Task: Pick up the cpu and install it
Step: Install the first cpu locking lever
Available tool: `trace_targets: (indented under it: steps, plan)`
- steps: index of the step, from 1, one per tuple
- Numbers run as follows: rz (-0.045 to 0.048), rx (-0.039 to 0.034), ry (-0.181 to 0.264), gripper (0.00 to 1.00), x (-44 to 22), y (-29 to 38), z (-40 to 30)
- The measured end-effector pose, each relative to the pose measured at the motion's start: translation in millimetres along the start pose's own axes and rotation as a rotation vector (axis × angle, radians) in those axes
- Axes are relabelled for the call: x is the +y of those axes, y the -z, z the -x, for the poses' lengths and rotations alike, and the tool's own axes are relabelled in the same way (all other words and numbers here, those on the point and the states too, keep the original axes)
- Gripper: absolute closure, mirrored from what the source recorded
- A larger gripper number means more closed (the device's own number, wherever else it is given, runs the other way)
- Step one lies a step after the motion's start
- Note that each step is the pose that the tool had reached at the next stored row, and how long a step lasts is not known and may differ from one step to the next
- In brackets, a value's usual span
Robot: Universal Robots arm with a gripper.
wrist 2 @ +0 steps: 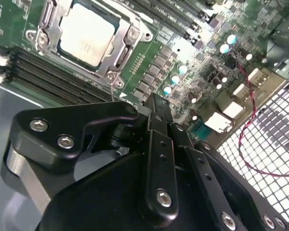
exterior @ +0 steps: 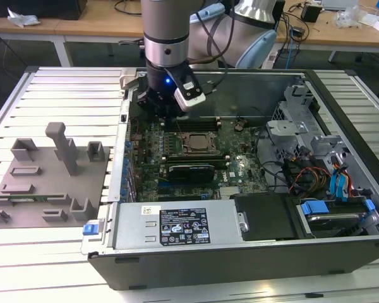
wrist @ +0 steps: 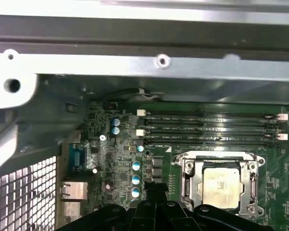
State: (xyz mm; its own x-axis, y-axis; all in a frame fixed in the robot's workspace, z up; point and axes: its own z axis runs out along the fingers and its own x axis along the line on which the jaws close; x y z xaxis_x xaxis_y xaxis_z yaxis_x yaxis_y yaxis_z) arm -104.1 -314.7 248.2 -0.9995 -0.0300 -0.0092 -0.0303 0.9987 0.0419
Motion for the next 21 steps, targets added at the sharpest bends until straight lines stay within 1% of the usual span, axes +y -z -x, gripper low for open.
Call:
trace_targets:
  steps: [1, 2, 4, 5, 8, 9, 10, 11, 13, 15, 20, 21]
  plan:
    - [0.0113, -0.0004, 0.002, 0.89, 0.0, 0.0, -0.4]
    - [0.0197, -0.0007, 0.003, 0.89, 0.0, 0.0, -0.6]
    - [0.044, -0.0016, 0.007, 0.89, 0.0, 0.0, -0.7]
    - [0.0594, -0.0022, 0.009, 0.89, 0.0, 0.0, -0.8]
    - [0.0896, -0.0044, 0.011, 0.89, 0.0, 0.0, -0.8]
    - [0.1145, -0.0061, 0.012, 0.89, 0.0, 0.0, -0.9]
    - [0.1296, -0.0073, 0.012, 0.89, 0.0, 0.0, -0.9]
    - [0.1348, -0.0076, 0.012, 0.89, 0.1, 0.0, -0.9]
    - [0.135, -0.0075, 0.012, 0.89, 0.0, 0.0, -0.3]
    - [0.1349, -0.0075, 0.012, 0.89, -0.4, -0.1, 2.1]
    - [0.1351, -0.0076, 0.012, 0.89, -2.4, -0.5, 11.5]
    - [0.135, -0.0075, 0.012, 0.89, -3.3, -0.6, 15.3]
